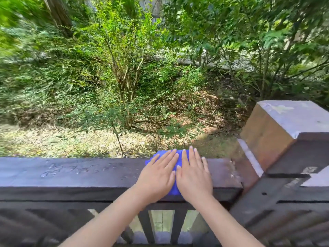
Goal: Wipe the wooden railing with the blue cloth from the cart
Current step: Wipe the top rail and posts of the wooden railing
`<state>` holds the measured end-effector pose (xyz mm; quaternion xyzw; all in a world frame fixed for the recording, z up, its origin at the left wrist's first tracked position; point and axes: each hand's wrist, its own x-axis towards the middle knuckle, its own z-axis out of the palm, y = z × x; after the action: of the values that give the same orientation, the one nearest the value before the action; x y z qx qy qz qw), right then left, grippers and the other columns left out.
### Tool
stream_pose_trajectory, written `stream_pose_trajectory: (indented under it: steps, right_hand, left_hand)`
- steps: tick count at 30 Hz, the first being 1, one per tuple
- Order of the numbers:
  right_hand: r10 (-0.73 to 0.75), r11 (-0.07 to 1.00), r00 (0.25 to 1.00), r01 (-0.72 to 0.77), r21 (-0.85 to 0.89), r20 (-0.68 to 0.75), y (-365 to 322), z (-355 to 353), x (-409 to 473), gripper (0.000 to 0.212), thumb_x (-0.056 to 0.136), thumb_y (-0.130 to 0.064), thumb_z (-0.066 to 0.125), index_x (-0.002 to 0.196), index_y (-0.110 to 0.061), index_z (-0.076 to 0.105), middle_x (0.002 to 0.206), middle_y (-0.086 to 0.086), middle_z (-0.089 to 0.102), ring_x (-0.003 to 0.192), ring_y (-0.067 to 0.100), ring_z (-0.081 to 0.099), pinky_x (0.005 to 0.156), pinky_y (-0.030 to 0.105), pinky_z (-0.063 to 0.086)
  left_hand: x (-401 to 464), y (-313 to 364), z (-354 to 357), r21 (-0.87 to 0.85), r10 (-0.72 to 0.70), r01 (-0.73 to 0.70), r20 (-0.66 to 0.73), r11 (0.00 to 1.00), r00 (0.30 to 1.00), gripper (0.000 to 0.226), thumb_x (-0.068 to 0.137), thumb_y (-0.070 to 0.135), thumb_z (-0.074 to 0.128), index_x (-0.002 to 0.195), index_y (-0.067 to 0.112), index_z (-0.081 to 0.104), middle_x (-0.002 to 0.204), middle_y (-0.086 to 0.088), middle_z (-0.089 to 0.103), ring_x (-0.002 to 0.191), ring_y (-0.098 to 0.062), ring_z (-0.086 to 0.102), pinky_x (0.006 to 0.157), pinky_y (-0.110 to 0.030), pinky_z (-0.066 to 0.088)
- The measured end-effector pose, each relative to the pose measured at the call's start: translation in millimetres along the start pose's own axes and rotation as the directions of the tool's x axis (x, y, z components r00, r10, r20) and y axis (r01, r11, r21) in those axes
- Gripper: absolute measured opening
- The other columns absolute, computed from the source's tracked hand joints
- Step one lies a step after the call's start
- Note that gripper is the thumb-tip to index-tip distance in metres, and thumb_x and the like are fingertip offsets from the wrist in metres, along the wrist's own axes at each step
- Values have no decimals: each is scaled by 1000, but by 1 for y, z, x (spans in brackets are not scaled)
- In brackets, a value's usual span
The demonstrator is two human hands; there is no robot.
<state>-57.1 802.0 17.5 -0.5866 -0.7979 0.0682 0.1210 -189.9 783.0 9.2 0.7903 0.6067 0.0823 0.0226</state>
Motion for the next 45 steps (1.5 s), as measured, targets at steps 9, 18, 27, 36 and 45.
stream_pose_trajectory:
  steps: [9, 18, 27, 36, 45]
  right_hand:
    - [-232, 972, 971, 230, 36, 61, -53, 15, -1, 62, 93, -36, 25, 146, -8, 7, 158, 9, 0, 145, 18, -3, 117, 45, -5]
    - [-103, 979, 994, 95, 178, 32, 78, -23, -12, 53, 97, -30, 27, 146, -17, 12, 158, 0, 10, 144, 11, 10, 118, 38, 5]
    - [-39, 998, 998, 37, -48, -46, 72, -12, -14, 65, 91, -51, 26, 144, -14, 22, 156, 11, 19, 145, 25, 11, 117, 43, 9]
    - [-281, 958, 957, 284, -34, 69, -60, 21, 3, 68, 90, -56, 20, 145, -16, 16, 155, 19, 16, 145, 28, 7, 116, 51, 4]
    - [-367, 926, 925, 373, -61, 94, -191, 58, 7, 67, 91, -55, 16, 145, -14, 11, 154, 19, 19, 143, 31, 11, 114, 56, 7]
  left_hand:
    - [-54, -33, -20, -10, -207, 207, 4, 978, 978, 68, 84, 42, 2, 146, 17, 7, 156, 2, -1, 144, -10, -1, 116, -26, -4]
    - [5, 66, -6, -56, -160, 160, -6, 986, 987, 56, 93, 47, 26, 145, 33, 14, 159, -1, 4, 145, -15, -1, 114, -54, -5]
    - [-9, 42, -3, 50, -244, 247, -61, 968, 968, 61, 86, 61, 24, 143, 40, 17, 157, 6, 15, 145, -14, 9, 114, -54, 8]
    - [-83, -68, -25, 60, -422, 432, -127, 900, 897, 65, 82, 53, 12, 144, 35, 20, 155, 12, 17, 143, -8, 11, 117, -45, 11]
    - [-169, -236, -60, -6, -700, 705, -126, 710, 703, 52, 91, 43, 27, 142, 37, 24, 156, 8, 18, 144, -11, 11, 117, -44, 9]
